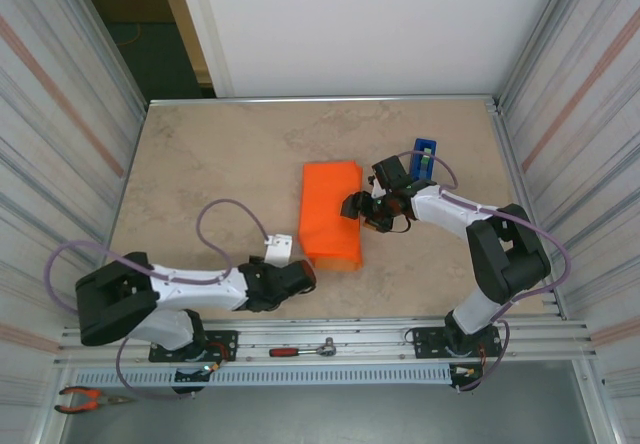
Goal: Wrap the gift box in paper
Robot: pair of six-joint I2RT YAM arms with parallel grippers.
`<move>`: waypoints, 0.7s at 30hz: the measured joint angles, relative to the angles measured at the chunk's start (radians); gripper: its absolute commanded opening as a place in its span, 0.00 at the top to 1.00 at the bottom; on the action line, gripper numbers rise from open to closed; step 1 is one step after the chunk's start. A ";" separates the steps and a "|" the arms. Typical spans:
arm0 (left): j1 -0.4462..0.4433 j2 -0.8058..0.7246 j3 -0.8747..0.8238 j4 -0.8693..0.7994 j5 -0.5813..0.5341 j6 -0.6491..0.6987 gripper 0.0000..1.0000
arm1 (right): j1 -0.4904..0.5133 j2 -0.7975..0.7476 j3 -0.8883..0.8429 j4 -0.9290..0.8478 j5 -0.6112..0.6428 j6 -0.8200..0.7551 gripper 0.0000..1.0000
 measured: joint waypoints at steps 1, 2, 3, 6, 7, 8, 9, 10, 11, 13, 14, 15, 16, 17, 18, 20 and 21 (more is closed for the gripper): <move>0.000 -0.033 -0.016 -0.021 -0.002 -0.015 0.13 | -0.001 0.000 0.000 0.000 -0.001 0.000 0.31; 0.000 -0.068 -0.033 -0.036 -0.002 -0.027 0.13 | -0.001 0.000 0.000 0.000 -0.001 -0.002 0.31; 0.000 -0.095 -0.046 -0.046 -0.002 -0.033 0.13 | -0.001 0.000 0.000 0.000 -0.002 -0.003 0.31; 0.000 -0.192 -0.076 -0.084 0.001 -0.043 0.13 | -0.001 0.000 0.000 0.000 -0.002 -0.007 0.31; 0.000 -0.224 -0.077 -0.097 0.002 -0.041 0.12 | -0.001 0.000 0.000 -0.001 -0.004 -0.010 0.31; 0.000 -0.253 -0.077 -0.100 0.004 -0.036 0.12 | -0.001 0.000 0.001 -0.003 -0.005 -0.014 0.31; 0.000 -0.275 -0.077 -0.098 0.006 -0.027 0.12 | -0.001 0.000 0.003 -0.006 -0.005 -0.018 0.31; 0.000 -0.301 -0.077 -0.095 0.010 -0.012 0.12 | -0.001 0.000 0.005 -0.011 -0.005 -0.021 0.31; 0.000 -0.317 -0.077 -0.089 0.013 0.002 0.12 | -0.001 0.000 0.008 -0.015 -0.004 -0.022 0.31; 0.000 -0.331 -0.079 -0.051 0.029 0.040 0.13 | -0.001 0.000 0.012 -0.026 -0.004 -0.024 0.32; 0.000 -0.328 -0.081 -0.026 0.040 0.057 0.13 | -0.001 0.000 0.015 -0.031 -0.003 -0.025 0.31; 0.000 -0.319 -0.086 0.005 0.052 0.074 0.13 | -0.001 0.000 0.016 -0.035 -0.001 -0.025 0.31; 0.000 -0.300 -0.092 0.042 0.064 0.089 0.13 | -0.001 0.000 0.016 -0.036 -0.001 -0.025 0.31; -0.001 -0.276 -0.094 0.070 0.073 0.102 0.13 | -0.001 0.000 0.016 -0.037 -0.001 -0.025 0.31; -0.003 -0.240 -0.097 0.108 0.085 0.118 0.12 | -0.001 0.000 0.016 -0.037 -0.001 -0.025 0.31; -0.008 -0.169 -0.097 0.171 0.102 0.144 0.12 | -0.001 0.000 0.016 -0.037 -0.001 -0.025 0.32; -0.011 -0.128 -0.097 0.206 0.112 0.157 0.13 | -0.001 0.000 0.016 -0.037 0.000 -0.025 0.32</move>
